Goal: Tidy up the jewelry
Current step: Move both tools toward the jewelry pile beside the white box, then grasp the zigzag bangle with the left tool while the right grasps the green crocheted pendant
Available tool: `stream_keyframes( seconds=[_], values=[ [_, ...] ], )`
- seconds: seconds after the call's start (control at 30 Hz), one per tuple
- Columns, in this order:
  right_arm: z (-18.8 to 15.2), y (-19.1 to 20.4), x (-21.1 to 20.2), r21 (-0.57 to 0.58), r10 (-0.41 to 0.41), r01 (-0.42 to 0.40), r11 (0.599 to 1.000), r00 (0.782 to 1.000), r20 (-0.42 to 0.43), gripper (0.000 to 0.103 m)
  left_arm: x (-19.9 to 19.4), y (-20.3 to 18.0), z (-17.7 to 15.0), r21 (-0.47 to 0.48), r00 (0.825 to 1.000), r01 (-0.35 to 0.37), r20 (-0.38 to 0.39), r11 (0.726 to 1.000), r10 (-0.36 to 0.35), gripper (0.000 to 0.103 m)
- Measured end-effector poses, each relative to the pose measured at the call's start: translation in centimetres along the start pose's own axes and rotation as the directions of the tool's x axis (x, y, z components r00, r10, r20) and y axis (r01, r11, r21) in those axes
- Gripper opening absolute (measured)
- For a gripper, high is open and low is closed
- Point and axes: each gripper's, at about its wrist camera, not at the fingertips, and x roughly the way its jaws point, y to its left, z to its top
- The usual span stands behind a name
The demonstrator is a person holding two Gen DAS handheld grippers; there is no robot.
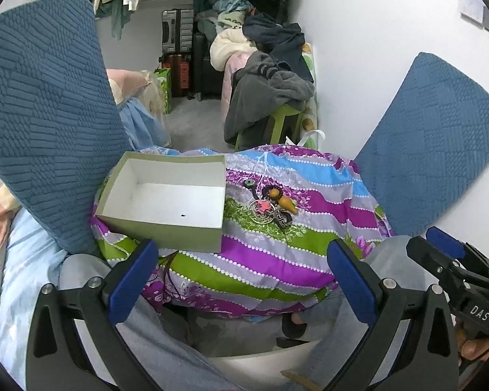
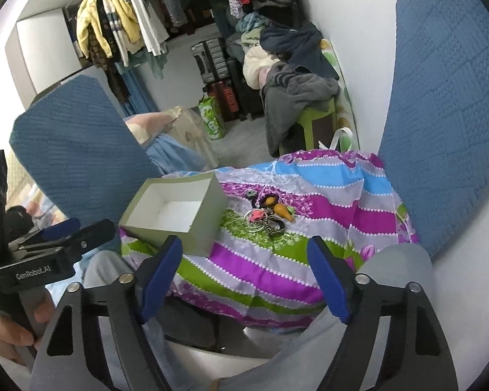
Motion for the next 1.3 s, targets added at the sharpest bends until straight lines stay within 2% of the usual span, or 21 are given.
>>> stream_keyframes(
  seconds=[0.1, 0.2, 0.57, 0.77, 0.97, 1.2, 1.3],
  values=[
    [-0.3, -0.2, 1.5, -0.016, -0.015, 0.015, 1.0, 1.0, -0.022, 0.071, 0.9, 0.4, -0.2, -0.014, 1.0, 0.006, -0.014, 1.0, -0.006, 0.103],
    [-0.2, -0.5, 2.2, -0.037, -0.017, 0.017, 0.999, 1.0, -0.017, 0.07, 1.6, 1.0, -0.2, -0.027, 1.0, -0.015, -0.012, 1.0, 0.014, 0.103],
    [1.4, -1.6, 5.4, -0.082, -0.038, 0.039, 0.996, 0.999, 0.01, 0.07, 4.9, 1.4, 1.9, -0.016, 0.999, 0.043, 0.008, 0.999, -0.042, 0.103],
    [2.1, -2.4, 7.6, -0.121, -0.053, 0.055, 0.991, 0.998, 0.019, 0.071, 7.7, 1.0, 2.4, -0.011, 0.997, 0.074, -0.009, 0.997, -0.074, 0.102],
    [2.5, -4.4, 9.9, -0.104, -0.053, 0.054, 0.993, 0.998, 0.018, 0.071, 9.8, -0.3, 2.6, 0.01, 0.994, 0.112, -0.019, 0.994, -0.112, 0.102],
    [3.0, -7.1, 12.6, -0.087, -0.046, 0.046, 0.995, 0.999, 0.003, 0.071, 11.7, -1.1, 3.3, 0.005, 0.991, 0.136, 0.012, 0.991, -0.136, 0.102],
    [3.2, -8.2, 13.8, -0.074, -0.04, 0.04, 0.996, 0.999, 0.001, 0.071, 12.8, -1.4, 3.5, -0.008, 0.99, 0.14, 0.018, 0.99, -0.14, 0.098]
  ],
)
